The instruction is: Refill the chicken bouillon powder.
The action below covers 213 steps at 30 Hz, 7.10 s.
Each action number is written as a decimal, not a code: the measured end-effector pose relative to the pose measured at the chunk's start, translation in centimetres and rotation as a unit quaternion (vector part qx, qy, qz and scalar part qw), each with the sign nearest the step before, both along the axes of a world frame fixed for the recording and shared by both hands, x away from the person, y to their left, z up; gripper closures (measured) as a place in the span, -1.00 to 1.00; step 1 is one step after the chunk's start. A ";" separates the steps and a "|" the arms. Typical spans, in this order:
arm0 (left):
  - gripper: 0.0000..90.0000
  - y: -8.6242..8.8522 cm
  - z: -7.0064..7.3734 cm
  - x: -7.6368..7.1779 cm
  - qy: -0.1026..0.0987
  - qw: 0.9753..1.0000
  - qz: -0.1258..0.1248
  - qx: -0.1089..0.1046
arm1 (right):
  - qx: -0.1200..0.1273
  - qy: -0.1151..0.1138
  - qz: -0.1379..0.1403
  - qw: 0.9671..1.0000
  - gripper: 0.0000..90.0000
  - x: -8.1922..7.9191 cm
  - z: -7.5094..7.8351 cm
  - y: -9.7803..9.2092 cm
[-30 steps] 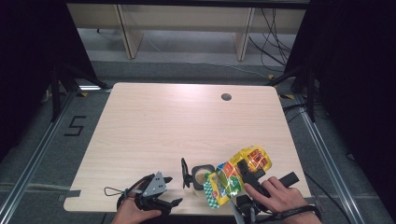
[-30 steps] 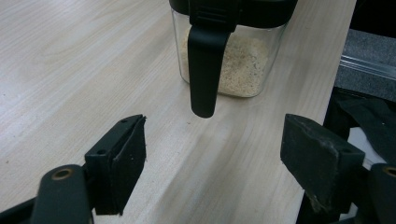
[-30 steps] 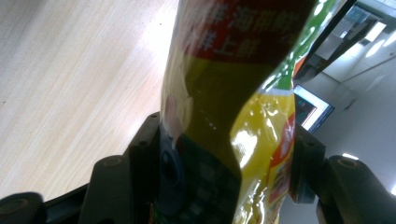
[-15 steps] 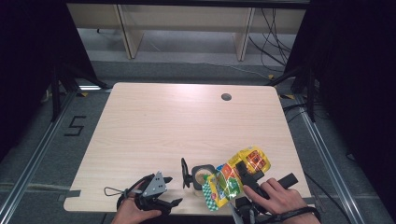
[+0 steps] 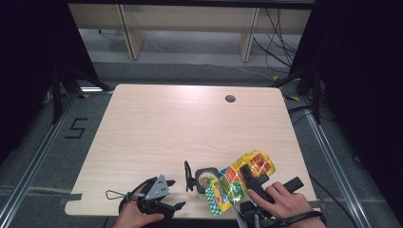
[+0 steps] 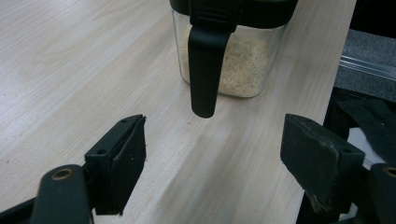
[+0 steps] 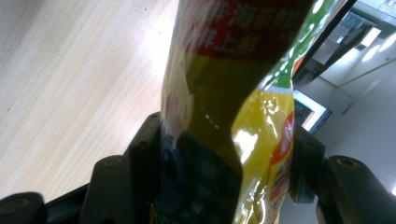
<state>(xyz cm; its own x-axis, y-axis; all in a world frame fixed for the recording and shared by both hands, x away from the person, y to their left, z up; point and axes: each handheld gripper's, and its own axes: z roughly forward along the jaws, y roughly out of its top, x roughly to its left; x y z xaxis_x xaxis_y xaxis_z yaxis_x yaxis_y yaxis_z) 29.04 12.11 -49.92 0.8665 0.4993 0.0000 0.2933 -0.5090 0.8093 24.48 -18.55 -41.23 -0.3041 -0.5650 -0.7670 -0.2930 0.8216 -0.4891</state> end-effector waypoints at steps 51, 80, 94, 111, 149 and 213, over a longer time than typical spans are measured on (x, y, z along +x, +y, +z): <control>-0.51 0.0 0.0 0.0 0.001 1.000 -0.001 -0.001 | 0.006 -0.012 0.005 1.000 -0.03 0.1 0.1 0.0; -0.51 0.1 0.0 0.1 0.000 1.000 -0.005 0.006 | -0.004 -0.011 0.039 0.999 -0.02 0.7 0.6 0.1; -0.51 0.0 0.0 0.0 0.000 1.000 0.001 -0.001 | -0.003 -0.007 0.034 0.999 -0.02 0.5 0.3 0.2; -0.51 -0.1 0.0 -0.1 0.002 1.000 0.004 -0.009 | 0.011 -0.003 0.009 1.000 -0.01 0.1 0.1 0.1; -0.51 0.0 0.0 0.0 0.001 1.000 -0.001 0.000 | 0.033 -0.008 0.018 0.999 0.09 0.3 0.5 -0.4; -0.51 0.1 0.0 0.1 0.001 1.000 -0.005 0.009 | 0.049 0.011 0.034 0.998 0.12 1.5 0.6 -0.9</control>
<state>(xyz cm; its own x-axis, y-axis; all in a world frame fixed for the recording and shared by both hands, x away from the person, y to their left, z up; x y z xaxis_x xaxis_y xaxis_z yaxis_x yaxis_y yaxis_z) 29.10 12.18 -49.88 0.8718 0.4899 0.0064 0.2898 -0.5262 0.7995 25.97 -19.45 -40.68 -0.2852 -0.5081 -0.8127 -0.3601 0.8426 -0.4004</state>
